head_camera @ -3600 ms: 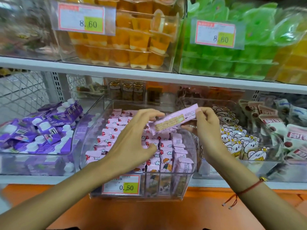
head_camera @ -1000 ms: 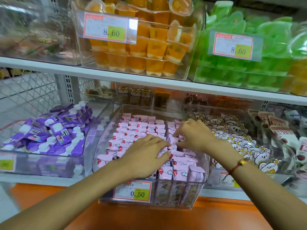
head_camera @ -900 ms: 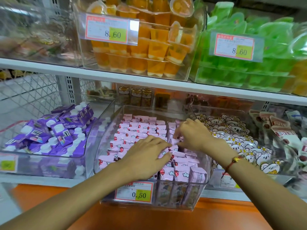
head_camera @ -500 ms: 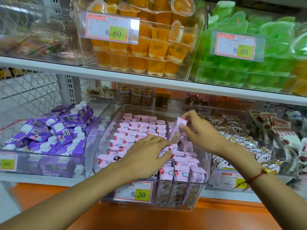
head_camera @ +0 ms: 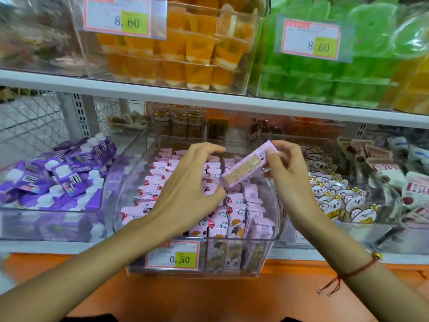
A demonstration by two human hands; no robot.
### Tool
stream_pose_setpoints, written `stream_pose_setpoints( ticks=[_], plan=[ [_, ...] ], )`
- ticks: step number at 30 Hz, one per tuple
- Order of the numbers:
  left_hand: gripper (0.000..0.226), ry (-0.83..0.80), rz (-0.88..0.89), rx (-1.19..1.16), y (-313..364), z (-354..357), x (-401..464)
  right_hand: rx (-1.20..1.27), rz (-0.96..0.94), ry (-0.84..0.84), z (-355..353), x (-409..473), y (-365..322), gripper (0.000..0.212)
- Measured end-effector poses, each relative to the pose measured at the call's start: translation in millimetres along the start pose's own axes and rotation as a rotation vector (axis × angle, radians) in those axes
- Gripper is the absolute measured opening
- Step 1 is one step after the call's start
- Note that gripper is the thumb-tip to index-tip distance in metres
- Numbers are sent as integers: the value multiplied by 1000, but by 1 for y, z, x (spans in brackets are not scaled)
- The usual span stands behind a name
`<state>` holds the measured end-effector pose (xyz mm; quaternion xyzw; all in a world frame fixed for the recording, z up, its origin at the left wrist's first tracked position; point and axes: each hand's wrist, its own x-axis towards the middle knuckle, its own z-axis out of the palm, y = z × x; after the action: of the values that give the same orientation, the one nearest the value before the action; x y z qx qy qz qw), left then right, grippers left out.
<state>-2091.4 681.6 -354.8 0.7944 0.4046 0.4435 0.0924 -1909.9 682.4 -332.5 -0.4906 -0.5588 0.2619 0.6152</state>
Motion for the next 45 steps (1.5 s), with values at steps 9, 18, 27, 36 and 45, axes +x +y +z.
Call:
stream_pose_setpoints(
  ticks=[9,18,27,36,45],
  plan=[
    [30,12,-202,-345,-4,-3,4,158,110,-91,6,-2,-10,25],
    [25,19,-752,-796,7,-3,18,-636,-453,-306,1,-14,-11,66],
    [42,39,-569,-669,4,-10,24,-740,-510,-169,0,-6,-5,29],
    [36,-479,-202,325,-28,32,56,-380,-374,-51,-15,4,6,39],
    [37,-473,-68,405,-23,26,31,-78,-143,-86,-15,13,13,33]
  ],
)
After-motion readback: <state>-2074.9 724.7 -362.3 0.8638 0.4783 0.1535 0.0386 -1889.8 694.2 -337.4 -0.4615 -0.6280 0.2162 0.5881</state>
